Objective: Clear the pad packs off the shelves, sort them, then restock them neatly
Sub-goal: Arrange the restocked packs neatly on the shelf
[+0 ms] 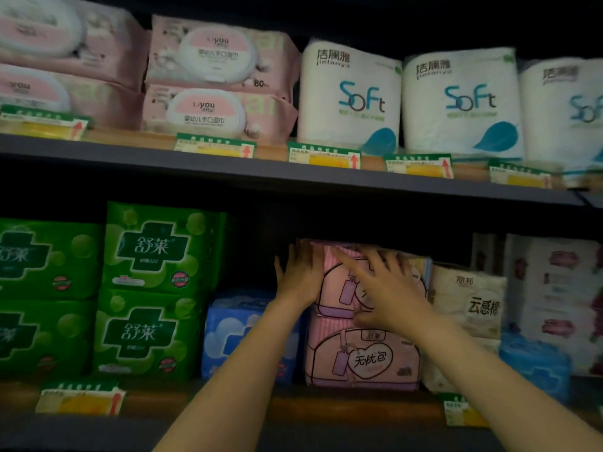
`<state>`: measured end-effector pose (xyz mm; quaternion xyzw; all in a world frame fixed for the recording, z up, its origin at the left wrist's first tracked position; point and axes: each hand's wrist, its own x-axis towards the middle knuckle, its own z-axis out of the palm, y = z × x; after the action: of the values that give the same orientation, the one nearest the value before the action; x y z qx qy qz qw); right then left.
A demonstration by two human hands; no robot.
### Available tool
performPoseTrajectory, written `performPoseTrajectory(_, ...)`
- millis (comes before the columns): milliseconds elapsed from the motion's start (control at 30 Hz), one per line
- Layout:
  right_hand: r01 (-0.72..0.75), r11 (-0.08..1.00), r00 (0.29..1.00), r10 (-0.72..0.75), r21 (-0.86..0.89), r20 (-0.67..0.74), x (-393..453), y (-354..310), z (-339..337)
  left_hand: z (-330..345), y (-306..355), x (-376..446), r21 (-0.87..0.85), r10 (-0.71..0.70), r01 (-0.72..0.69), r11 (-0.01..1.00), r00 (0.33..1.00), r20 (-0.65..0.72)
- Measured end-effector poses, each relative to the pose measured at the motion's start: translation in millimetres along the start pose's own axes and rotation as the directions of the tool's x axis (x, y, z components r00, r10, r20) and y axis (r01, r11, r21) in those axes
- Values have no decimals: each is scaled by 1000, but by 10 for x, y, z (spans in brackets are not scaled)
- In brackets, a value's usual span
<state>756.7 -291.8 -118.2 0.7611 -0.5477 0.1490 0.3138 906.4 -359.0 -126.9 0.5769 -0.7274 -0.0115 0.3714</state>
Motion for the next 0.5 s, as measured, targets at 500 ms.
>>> performPoseTrajectory(500,32,999,999,-32,7,34,47,20,31,78,-2,152,-682,-33,104,724,993,115)
